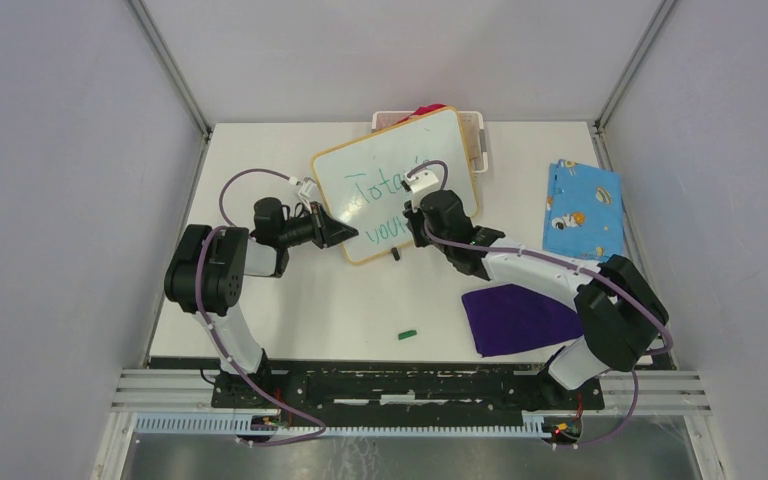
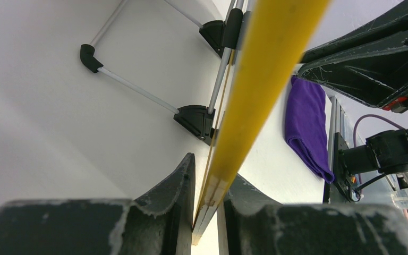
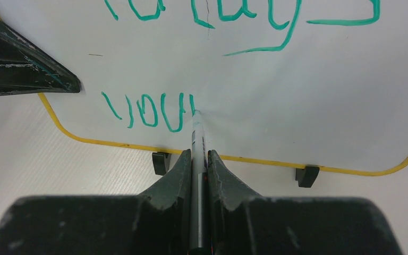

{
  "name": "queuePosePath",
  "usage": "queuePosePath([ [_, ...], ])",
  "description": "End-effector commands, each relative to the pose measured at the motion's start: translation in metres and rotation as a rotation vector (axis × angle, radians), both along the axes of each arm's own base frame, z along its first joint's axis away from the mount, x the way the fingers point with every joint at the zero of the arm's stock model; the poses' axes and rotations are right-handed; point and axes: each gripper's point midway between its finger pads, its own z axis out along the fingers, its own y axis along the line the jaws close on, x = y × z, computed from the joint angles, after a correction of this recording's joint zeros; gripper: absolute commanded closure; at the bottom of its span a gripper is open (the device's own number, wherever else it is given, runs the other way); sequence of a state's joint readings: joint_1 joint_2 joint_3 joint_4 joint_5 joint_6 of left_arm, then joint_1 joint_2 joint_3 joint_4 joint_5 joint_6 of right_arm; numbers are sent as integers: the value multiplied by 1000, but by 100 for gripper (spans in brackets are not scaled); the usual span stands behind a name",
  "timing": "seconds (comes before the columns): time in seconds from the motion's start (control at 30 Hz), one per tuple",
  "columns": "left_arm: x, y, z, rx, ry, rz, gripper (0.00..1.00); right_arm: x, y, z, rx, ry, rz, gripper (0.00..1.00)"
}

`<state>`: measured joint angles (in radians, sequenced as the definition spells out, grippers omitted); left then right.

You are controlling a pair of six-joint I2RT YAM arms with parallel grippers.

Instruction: Write a sentence on the whiteboard

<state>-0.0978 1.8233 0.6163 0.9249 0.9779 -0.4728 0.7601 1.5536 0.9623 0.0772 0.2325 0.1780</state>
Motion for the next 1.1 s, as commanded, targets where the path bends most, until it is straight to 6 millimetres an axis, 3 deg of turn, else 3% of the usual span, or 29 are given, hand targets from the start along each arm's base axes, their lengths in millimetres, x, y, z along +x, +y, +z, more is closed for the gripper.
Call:
queuePosePath([
  [0.0, 10, 2, -17, 59, 9, 50, 75, 23, -7, 26, 34, -73, -54, 100],
  [0.43, 10, 3, -17, 60, 10, 51, 75, 23, -24, 24, 40, -72, -98, 100],
  [0.67, 9, 3, -17, 60, 9, 50, 75, 14, -28, 52, 100, -115, -90, 100],
  [0.83, 10, 2, -17, 59, 9, 50, 74, 10, -47, 62, 105, -158, -141, 100],
  [0.93, 10, 3, -17, 60, 8, 51, 75, 11, -61, 57, 106, -170, -184, 100],
  [1.07, 10, 2, -17, 60, 9, 49, 75, 13, -64, 49, 118, -168, -184, 100],
])
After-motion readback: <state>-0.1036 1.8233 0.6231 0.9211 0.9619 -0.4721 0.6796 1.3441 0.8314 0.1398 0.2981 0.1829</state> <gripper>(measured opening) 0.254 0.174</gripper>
